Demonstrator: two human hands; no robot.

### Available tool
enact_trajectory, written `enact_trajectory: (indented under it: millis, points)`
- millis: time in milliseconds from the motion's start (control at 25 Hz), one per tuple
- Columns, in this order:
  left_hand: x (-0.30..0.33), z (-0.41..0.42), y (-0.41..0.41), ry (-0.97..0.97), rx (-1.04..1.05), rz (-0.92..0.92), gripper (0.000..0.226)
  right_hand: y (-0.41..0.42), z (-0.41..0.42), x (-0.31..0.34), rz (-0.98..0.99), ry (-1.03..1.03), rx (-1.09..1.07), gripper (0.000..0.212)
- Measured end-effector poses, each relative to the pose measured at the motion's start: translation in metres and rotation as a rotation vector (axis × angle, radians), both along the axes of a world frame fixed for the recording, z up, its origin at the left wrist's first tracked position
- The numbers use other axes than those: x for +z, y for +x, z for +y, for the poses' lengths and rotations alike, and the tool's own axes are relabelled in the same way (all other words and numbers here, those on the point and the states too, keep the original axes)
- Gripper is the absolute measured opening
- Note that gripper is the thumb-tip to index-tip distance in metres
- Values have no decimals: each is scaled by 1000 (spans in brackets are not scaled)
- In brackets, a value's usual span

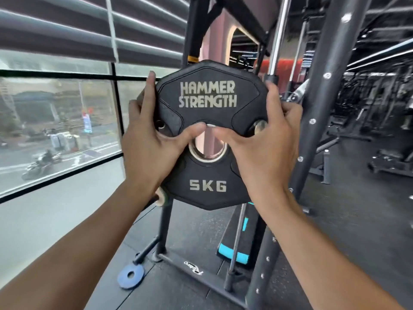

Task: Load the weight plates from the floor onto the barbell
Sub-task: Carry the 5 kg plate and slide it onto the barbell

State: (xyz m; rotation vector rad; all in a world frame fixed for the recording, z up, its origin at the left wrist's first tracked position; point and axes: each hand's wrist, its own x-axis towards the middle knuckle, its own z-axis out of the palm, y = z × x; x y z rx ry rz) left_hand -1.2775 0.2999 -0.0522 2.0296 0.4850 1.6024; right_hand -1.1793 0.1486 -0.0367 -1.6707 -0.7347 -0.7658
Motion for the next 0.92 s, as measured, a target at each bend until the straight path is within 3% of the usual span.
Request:
enact_trajectory:
  millis: [360,640,800,920]
  points:
    - [19,-20,109,28,-339,96,95,68,-44,9,61,35,-269,99]
    - [15,4,169,55,-470,90,92,120,-31,0,46,58,-297,92]
    - [16,18,207,165,-514,150,97,151,-25,-1,80,-2,-303,93]
    - [25,28,234,305,-495,253,114,169,-12,2,32,-176,-396,102]
